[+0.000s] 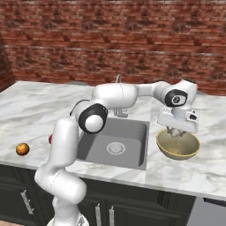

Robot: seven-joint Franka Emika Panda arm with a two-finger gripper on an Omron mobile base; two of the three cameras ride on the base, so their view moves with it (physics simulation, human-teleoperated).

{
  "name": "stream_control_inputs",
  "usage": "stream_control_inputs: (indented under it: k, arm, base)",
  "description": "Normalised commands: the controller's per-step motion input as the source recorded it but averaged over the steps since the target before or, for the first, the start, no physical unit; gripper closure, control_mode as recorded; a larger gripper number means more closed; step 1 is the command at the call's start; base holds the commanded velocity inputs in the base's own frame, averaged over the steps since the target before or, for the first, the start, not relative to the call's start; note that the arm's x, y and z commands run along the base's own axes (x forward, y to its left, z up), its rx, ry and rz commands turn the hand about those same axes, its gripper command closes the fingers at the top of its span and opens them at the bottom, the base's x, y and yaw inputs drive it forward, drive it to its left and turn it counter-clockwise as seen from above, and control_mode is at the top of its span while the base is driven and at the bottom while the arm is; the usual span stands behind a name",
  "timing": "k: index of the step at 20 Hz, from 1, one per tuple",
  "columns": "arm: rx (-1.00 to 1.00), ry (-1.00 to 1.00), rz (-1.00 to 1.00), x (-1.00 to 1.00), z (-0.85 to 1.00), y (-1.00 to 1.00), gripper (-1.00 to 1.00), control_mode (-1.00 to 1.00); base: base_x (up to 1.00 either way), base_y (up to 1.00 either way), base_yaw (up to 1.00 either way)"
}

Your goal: There is a mixed pile of frozen fruits and vegetables on the counter. Locate all the frozen vegetables and place the items in a bowl on the counter. Take all the frozen fruits and defrost them in a running sink.

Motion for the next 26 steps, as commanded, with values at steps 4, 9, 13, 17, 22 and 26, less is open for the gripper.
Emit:
stream_control_inputs:
  k: [4,9,13,17,22,26]
  arm:
    - [0.0,-0.04,-0.02,-0.2,-0.46,0.02,1.0,-1.0]
    - [-0.11,-0.1,-0.02,-0.12,-0.46,0.23,1.0,-1.0]
    - [-0.21,-0.03,0.0,0.03,-0.29,0.32,1.0,-1.0]
    - [-0.09,0.02,-0.04,0.05,-0.12,0.11,1.0,-1.0]
    - [-0.01,0.0,-0.08,-0.03,-0.29,-0.09,1.0,-1.0]
    - [0.01,0.01,-0.01,0.04,-0.13,-0.25,-1.0,-1.0]
  base:
    - [0.0,0.0,0.0]
    - [0.0,0.0,0.0]
    - [0.0,0.0,0.0]
    - [0.0,0.0,0.0]
    - [0.0,0.0,0.0]
    - [0.0,0.0,0.0]
